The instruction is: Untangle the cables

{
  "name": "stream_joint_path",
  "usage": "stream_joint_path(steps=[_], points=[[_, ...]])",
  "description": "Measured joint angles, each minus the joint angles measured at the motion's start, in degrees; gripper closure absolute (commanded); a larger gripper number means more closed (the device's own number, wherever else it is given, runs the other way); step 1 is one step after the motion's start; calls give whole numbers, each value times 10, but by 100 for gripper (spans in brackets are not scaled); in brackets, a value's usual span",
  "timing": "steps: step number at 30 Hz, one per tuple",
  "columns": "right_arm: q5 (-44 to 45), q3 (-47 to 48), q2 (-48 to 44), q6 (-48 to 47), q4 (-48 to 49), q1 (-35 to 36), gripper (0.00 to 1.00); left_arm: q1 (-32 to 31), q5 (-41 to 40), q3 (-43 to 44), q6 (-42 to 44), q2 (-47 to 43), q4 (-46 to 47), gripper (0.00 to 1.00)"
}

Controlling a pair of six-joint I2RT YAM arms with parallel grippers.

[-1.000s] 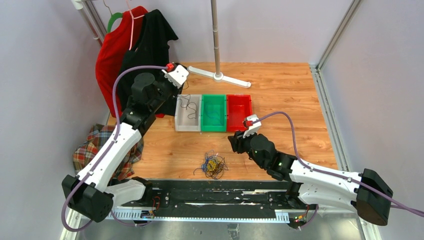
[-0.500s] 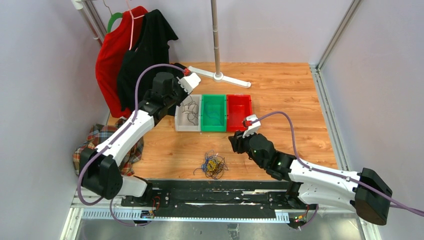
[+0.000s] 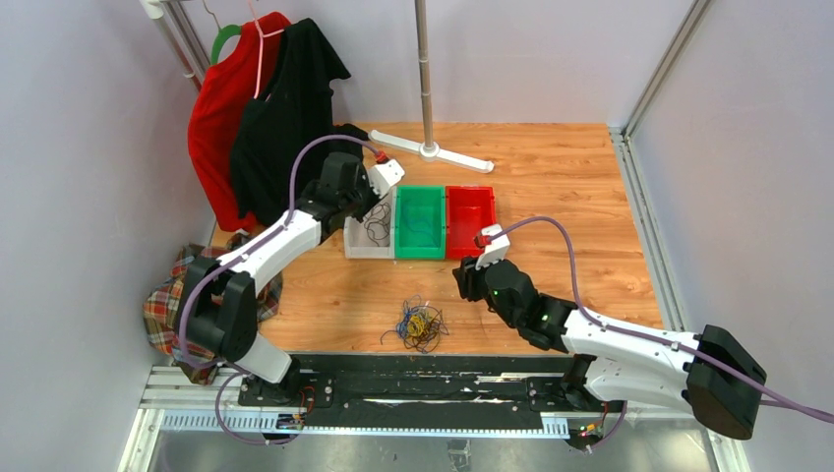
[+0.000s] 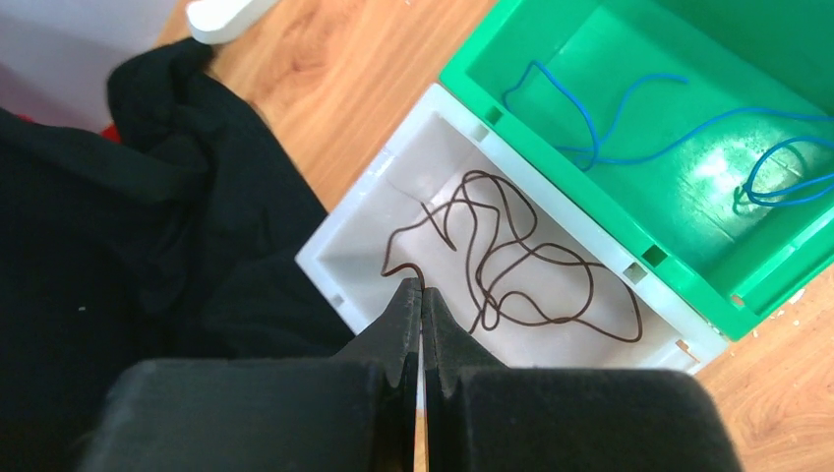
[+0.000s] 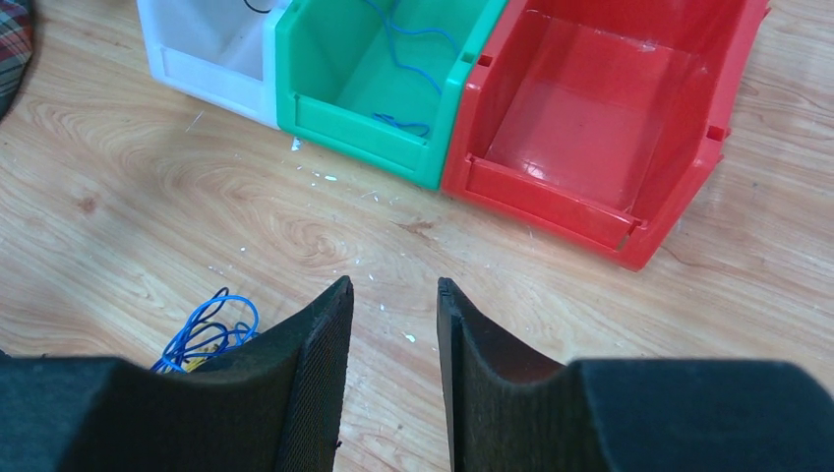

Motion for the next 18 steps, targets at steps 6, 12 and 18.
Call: stream_joint_path(steps=[6,12,18], points=[[-2,0,0,0,-4,-10,64,0,3,-6,-5,50,15,100],[-10,0,0,0,-8,-14,64,0,5,20,-13,110,-1,66],[-17,6,-5,0,-12,-14,64,3,26,149,-25,147,-109,24]])
